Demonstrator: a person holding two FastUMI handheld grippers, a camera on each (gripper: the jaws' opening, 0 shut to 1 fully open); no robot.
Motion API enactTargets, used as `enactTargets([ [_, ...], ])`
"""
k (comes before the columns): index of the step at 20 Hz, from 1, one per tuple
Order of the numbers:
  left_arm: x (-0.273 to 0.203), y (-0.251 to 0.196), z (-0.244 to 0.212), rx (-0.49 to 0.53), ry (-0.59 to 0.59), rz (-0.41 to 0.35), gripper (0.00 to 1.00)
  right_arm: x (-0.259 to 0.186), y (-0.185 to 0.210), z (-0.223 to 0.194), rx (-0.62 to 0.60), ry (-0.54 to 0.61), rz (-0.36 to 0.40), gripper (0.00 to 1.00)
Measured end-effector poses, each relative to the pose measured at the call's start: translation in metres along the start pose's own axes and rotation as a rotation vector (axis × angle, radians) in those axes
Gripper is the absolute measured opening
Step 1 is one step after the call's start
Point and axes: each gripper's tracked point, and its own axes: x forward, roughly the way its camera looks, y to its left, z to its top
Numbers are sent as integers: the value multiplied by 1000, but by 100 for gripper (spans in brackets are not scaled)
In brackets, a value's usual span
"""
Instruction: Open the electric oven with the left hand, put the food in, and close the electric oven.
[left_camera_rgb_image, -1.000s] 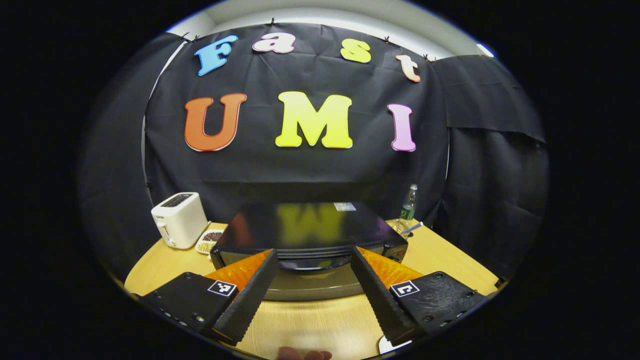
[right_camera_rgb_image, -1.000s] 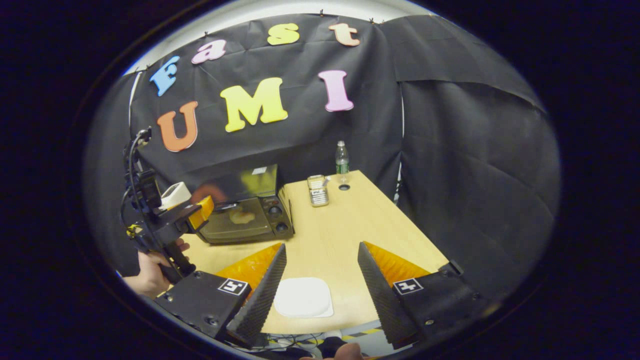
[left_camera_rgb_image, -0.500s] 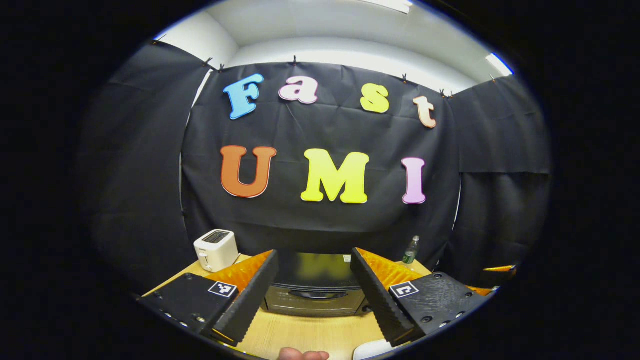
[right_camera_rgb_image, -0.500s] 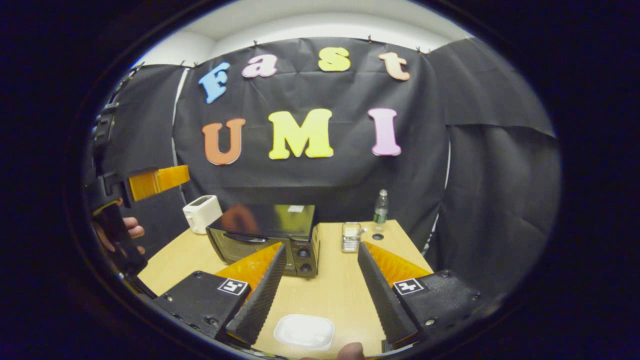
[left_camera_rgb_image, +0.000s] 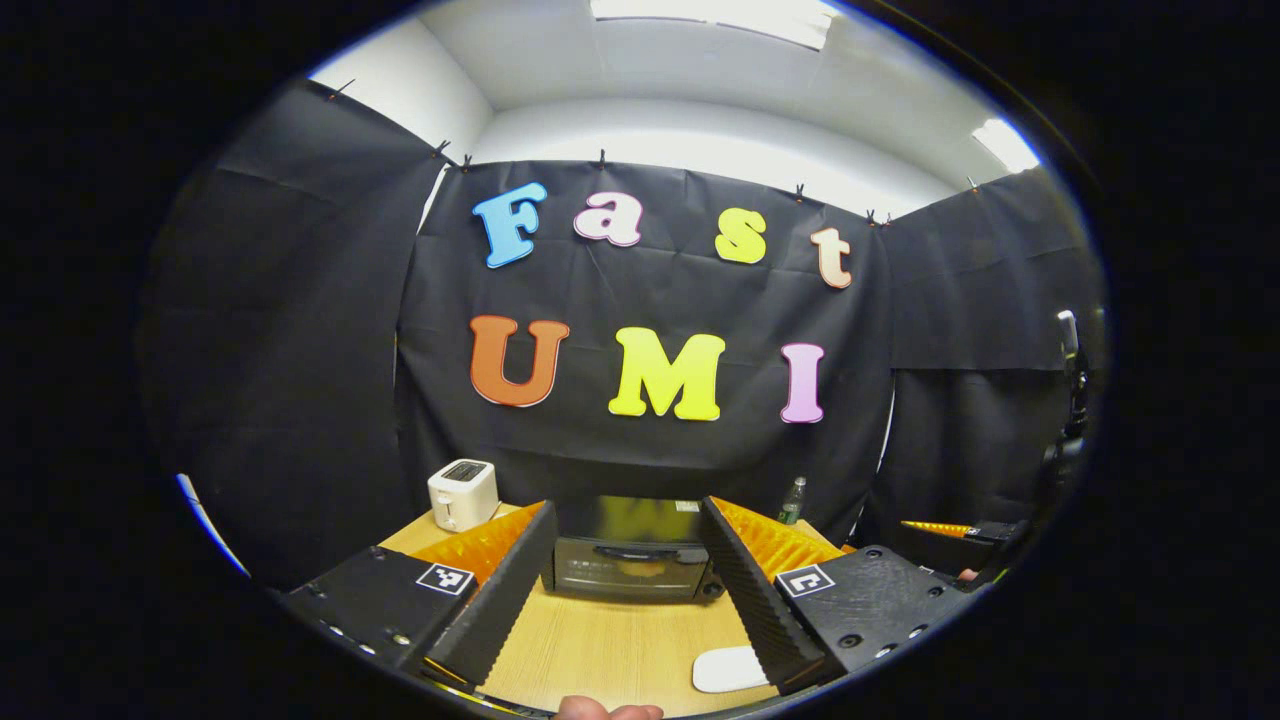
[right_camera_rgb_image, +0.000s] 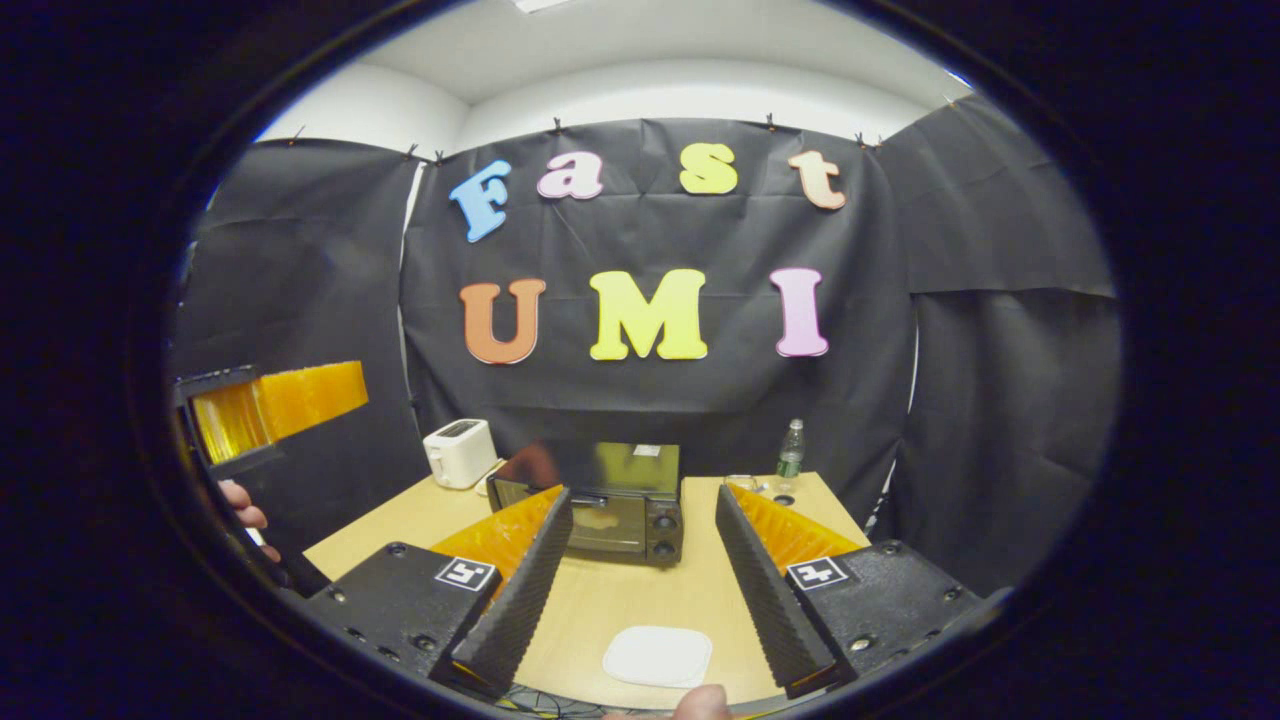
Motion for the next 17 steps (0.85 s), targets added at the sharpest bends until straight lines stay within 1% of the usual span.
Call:
enactTargets([
  [3, -42, 12, -4, 25, 5, -13, 94, -37, 17, -11, 4, 5, -14, 91],
  [5, -64, 27, -7, 45, -5, 4, 94, -54, 25, -23, 0, 31, -16, 91],
  [6, -71, 31, -10, 39, -3, 9, 94, -61, 31, -27, 0, 43, -9, 91],
  [10, -90, 40, -15, 15, 7, 27, 94, -84, 41, -21, -5, 35, 1, 91],
  [17, -102, 36, -22, 2, 29, 19, 94, -98, 41, -12, 9, 4, -2, 91],
])
